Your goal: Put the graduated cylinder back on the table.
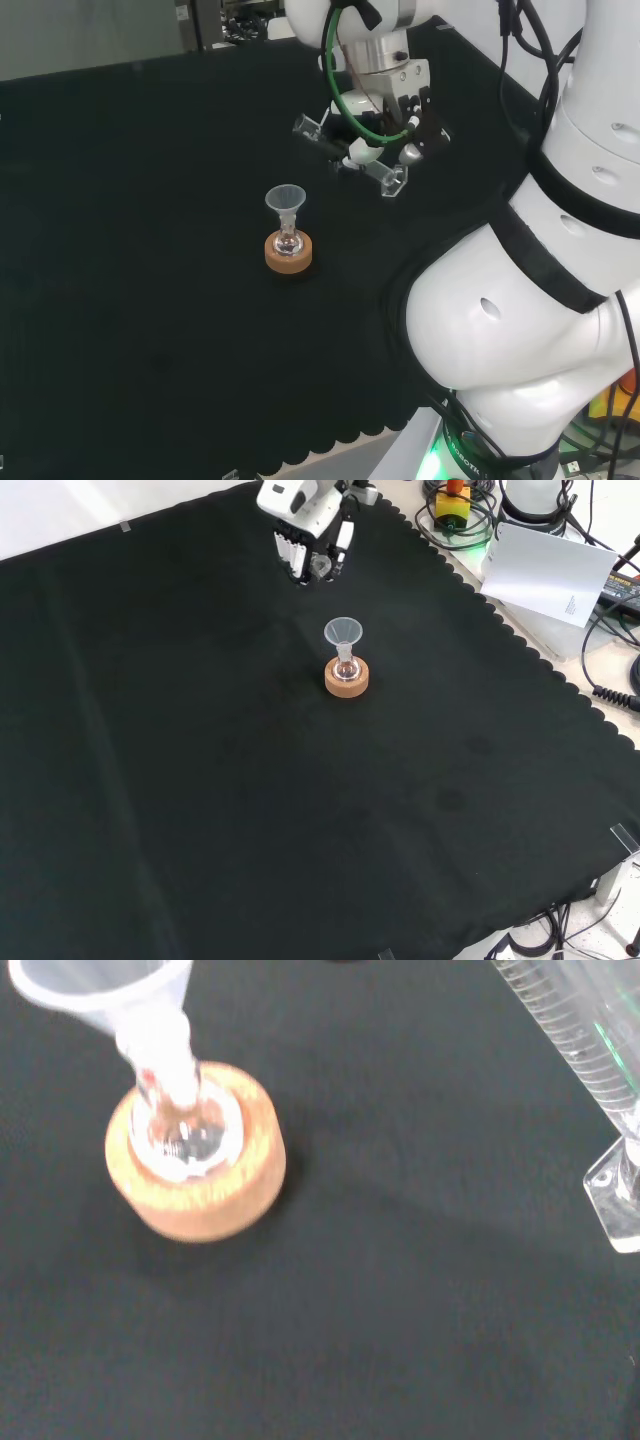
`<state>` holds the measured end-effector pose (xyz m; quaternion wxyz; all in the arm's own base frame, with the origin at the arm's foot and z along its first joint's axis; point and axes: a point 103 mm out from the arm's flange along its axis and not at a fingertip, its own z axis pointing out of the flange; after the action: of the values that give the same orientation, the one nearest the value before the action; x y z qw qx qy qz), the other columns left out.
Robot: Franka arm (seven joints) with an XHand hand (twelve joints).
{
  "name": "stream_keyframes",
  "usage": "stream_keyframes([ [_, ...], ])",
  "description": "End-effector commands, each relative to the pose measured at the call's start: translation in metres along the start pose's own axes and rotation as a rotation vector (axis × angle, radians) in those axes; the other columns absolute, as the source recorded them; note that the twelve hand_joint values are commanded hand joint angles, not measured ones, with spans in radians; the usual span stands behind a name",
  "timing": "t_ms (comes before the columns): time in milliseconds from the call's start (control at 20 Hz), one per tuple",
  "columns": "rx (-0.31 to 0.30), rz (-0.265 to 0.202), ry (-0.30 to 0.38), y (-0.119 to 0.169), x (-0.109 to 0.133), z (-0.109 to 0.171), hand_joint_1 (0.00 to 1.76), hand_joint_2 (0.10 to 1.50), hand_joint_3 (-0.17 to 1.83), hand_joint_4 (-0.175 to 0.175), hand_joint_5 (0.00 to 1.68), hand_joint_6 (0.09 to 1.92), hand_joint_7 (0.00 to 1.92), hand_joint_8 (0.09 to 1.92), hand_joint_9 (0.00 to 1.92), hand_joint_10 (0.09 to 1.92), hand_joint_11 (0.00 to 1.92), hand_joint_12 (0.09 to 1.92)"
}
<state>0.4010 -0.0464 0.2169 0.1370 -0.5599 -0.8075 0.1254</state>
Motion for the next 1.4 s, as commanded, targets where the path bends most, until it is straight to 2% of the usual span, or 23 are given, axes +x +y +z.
stream_keyframes([
  [50, -0.075, -0.011, 0.054, 0.011, -0.013, -0.003, 1.12, 1.15, -0.01, -0.119, 0.94, 1.09, 1.15, 0.40, 1.38, 0.09, 1.22, 0.77],
  [300, -0.141, -0.037, 0.137, 0.026, -0.025, 0.000, 1.12, 1.15, -0.01, -0.119, 0.94, 1.09, 1.15, 0.40, 1.38, 0.09, 1.22, 0.77],
  [600, -0.205, -0.095, 0.246, 0.054, -0.036, 0.007, 1.12, 1.15, -0.01, -0.119, 0.94, 1.09, 1.15, 0.40, 1.38, 0.09, 1.22, 0.77],
  [950, -0.240, -0.171, 0.319, 0.091, -0.037, 0.015, 1.12, 1.15, -0.01, -0.119, 0.94, 1.09, 1.15, 0.40, 1.38, 0.09, 1.22, 0.77],
  [1400, -0.329, -0.205, 0.402, 0.116, -0.047, 0.021, 1.12, 1.15, -0.01, -0.120, 0.94, 1.09, 1.15, 0.40, 1.38, 0.09, 1.22, 0.77],
])
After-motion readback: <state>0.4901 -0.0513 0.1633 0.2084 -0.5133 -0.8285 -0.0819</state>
